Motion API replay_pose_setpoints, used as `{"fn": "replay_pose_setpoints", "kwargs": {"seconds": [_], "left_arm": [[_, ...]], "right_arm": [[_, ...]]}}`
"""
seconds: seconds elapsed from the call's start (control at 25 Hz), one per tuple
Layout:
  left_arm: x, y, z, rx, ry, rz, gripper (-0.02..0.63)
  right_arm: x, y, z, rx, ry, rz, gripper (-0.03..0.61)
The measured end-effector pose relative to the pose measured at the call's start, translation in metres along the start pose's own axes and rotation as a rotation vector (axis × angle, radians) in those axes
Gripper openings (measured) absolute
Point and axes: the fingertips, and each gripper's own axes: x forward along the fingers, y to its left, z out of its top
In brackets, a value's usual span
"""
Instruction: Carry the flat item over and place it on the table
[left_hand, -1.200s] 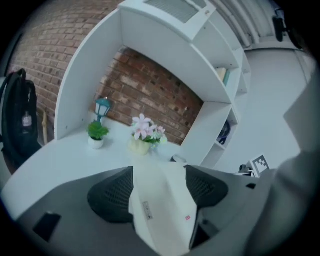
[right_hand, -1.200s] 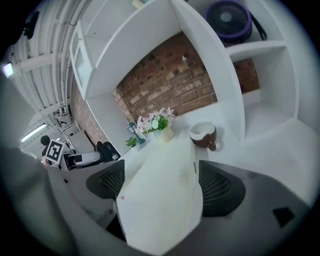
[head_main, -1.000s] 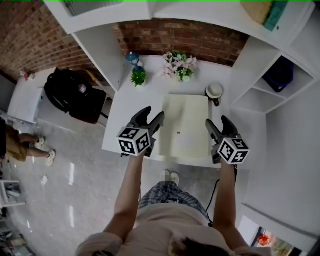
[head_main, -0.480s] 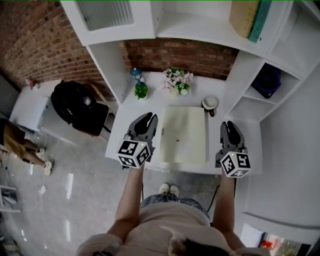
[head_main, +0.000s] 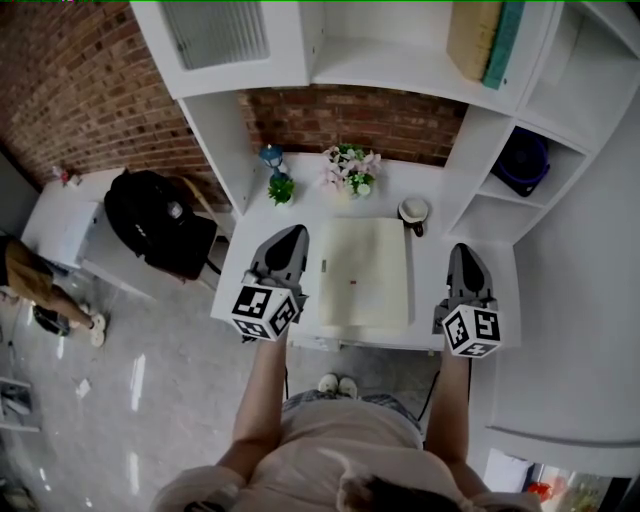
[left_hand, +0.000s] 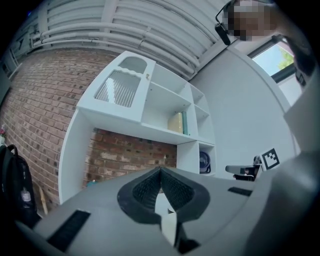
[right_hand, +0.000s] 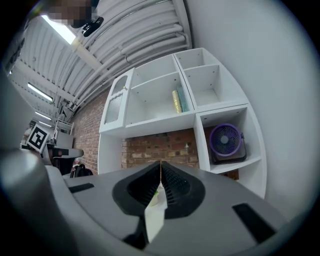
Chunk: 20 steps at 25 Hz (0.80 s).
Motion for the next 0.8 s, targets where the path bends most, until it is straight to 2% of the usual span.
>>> {"fn": "replay_pose_setpoints", "kwargs": {"seconds": [0.4,0.8], "left_arm": [[0.002,0.001,-0.005,-0.007,0.023,0.0,0.028],[0.006,0.006,-0.009,-0.007,0.038,-0.001,0.028]], "right_arm": [[-0.003,-0.009,-0.004,-0.009,-0.007,-0.026,0.017],[0.003,-0.011,-0.012,-0.036,0.032,-0.05,0.015]]}}
